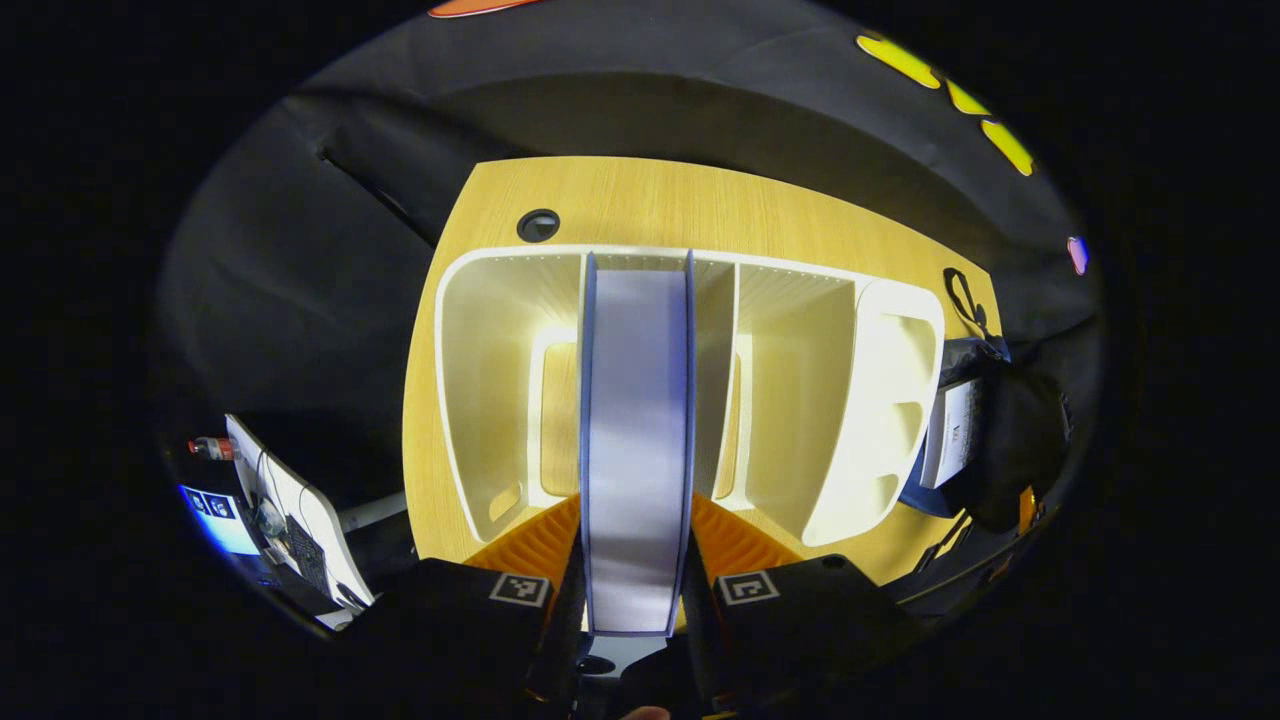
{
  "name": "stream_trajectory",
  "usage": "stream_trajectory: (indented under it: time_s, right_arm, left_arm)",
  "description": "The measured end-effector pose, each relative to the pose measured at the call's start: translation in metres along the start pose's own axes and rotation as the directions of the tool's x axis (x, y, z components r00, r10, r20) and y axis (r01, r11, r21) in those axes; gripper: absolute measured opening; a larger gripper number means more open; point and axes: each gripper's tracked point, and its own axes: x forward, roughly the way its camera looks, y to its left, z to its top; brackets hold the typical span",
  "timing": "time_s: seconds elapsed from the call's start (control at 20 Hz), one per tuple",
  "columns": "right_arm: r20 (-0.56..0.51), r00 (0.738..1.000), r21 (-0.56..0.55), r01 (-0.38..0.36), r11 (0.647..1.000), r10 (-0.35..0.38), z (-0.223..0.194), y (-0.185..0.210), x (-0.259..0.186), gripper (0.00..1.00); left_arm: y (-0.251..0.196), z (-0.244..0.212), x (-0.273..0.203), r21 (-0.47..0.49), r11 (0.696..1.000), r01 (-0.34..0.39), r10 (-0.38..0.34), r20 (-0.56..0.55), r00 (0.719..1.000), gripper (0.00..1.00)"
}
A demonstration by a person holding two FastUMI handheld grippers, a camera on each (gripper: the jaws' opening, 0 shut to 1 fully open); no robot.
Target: Open the schoolbag, grab two books from the bookshelf and put them into the schoolbag.
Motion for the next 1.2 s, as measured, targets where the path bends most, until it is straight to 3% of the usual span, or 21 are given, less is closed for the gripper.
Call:
stream_trajectory:
  time_s: [0.15, 0.3, 0.5, 0.65, 1.05, 1.2]
  right_arm:
    - [-0.004, 1.0, 0.003, -0.003, 1.0, 0.003, -0.001, 0.0, 0.001, 0.0]
    - [-0.001, 1.0, 0.001, -0.009, 1.0, 0.009, 0.0, 0.001, 0.001, 0.0]
    - [0.004, 1.0, -0.003, -0.022, 1.0, 0.022, 0.003, 0.005, 0.002, 0.0]
    - [0.007, 1.0, -0.008, -0.028, 1.0, 0.028, 0.006, 0.007, 0.004, 0.0]
    - [0.009, 1.0, -0.01, -0.03, 1.0, 0.03, 0.007, 0.009, 0.004, 0.0]
    - [0.012, 1.0, -0.008, -0.023, 1.0, 0.023, 0.009, 0.007, 0.003, 0.0]
  left_arm:
    - [-0.003, -0.006, -0.01, -0.014, 1.0, -0.006, 0.006, -0.012, 1.0, 0.45]
    - [-0.004, -0.005, -0.031, 0.025, 1.0, -0.015, 0.013, 0.052, 0.999, 0.42]
    - [-0.009, -0.015, -0.071, 0.04, 0.999, 0.014, -0.019, 0.125, 0.992, 0.45]
    - [-0.012, -0.025, -0.106, 0.051, 0.998, 0.042, -0.051, 0.185, 0.981, 0.41]
    - [0.01, -0.025, -0.203, 0.037, 0.997, 0.074, -0.083, 0.389, 0.918, 0.4]
    - [-0.013, -0.038, -0.225, 0.022, 0.986, 0.164, -0.158, 0.423, 0.892, 0.38]
